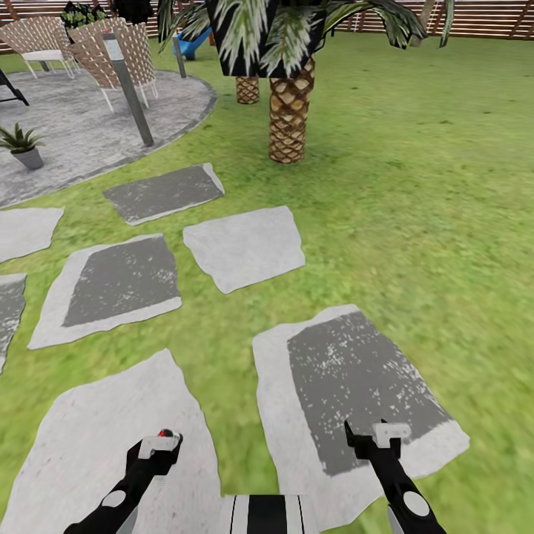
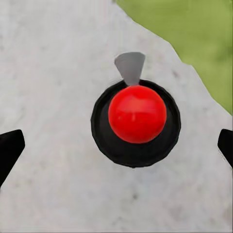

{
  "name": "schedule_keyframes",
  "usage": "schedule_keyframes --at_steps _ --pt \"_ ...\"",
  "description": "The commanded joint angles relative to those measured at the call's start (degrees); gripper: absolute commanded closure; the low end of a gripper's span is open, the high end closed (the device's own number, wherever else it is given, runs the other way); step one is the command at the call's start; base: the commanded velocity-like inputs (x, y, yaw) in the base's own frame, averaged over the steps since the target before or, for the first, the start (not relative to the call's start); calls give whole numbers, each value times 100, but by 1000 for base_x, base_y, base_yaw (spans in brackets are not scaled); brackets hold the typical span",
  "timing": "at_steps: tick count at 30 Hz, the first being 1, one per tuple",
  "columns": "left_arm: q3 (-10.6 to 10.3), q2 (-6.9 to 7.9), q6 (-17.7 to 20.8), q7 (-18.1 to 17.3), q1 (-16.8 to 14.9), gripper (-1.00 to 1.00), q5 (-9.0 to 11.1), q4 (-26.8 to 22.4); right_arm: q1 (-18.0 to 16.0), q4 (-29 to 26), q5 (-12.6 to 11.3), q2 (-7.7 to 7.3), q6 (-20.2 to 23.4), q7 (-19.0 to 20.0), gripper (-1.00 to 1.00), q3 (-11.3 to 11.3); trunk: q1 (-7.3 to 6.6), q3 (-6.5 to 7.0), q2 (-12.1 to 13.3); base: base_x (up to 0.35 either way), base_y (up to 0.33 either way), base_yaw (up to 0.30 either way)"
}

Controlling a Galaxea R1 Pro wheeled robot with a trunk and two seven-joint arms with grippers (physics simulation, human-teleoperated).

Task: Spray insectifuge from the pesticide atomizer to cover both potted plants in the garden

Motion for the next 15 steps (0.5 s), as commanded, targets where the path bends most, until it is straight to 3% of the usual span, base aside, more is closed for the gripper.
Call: schedule_keyframes --at_steps 1,15 --pt "-5 2 -39 -13 -3 -100 5 7 -2 3 -2 -1 -17 -2 -100 1 1 -3 -1 97 0 0" --pt "-15 2 -103 -18 22 -100 -5 90 -2 3 -2 0 -16 -2 -100 1 1 -3 -1 13 0 0"
